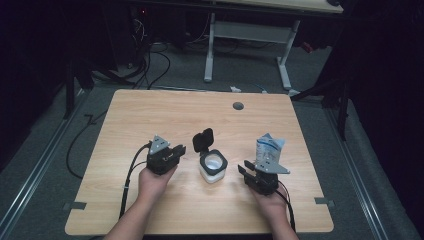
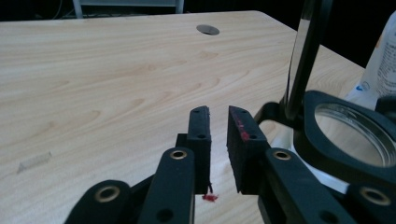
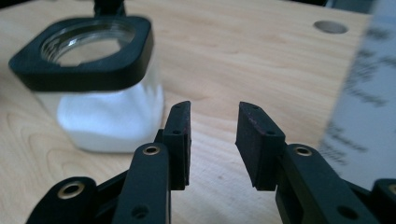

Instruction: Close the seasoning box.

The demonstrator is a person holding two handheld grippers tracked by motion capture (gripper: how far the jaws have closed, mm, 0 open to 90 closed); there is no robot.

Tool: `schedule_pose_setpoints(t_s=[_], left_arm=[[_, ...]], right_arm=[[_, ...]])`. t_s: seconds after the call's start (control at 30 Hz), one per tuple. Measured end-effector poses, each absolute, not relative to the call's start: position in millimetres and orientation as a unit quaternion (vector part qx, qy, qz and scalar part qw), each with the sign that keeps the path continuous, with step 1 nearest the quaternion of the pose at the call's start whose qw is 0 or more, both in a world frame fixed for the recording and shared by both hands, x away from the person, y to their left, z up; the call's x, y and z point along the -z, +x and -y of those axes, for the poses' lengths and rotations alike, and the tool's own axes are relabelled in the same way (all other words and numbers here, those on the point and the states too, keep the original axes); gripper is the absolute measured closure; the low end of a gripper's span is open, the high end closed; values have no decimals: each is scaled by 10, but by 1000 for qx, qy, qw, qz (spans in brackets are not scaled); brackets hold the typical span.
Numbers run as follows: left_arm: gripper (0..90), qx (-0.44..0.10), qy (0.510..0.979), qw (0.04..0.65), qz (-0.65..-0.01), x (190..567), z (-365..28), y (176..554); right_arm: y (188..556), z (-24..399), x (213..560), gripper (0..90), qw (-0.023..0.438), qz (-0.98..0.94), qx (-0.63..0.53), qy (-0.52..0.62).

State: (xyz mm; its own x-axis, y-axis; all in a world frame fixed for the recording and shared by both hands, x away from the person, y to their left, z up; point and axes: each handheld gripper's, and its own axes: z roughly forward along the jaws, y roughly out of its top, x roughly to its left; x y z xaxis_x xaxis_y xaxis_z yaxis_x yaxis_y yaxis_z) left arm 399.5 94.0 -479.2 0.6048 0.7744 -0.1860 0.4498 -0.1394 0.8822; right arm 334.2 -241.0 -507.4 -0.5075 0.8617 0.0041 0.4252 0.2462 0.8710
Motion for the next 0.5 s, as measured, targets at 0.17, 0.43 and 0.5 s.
schedule_pose_setpoints(t_s=[0.17, 0.43, 0.5], left_arm=[[862, -162, 735, 512, -414, 4724, -863, 4061], [897, -161, 729, 520, -414, 4620, -793, 4146], [898, -160, 726, 526, -414, 4612, -784, 4154]], right_arm=[[3307, 2355, 5108, 728, 236, -762, -436, 417], [3209, 2208, 5106, 900, 230, -773, -445, 389], [3194, 2156, 5107, 900, 230, -778, -444, 380]])
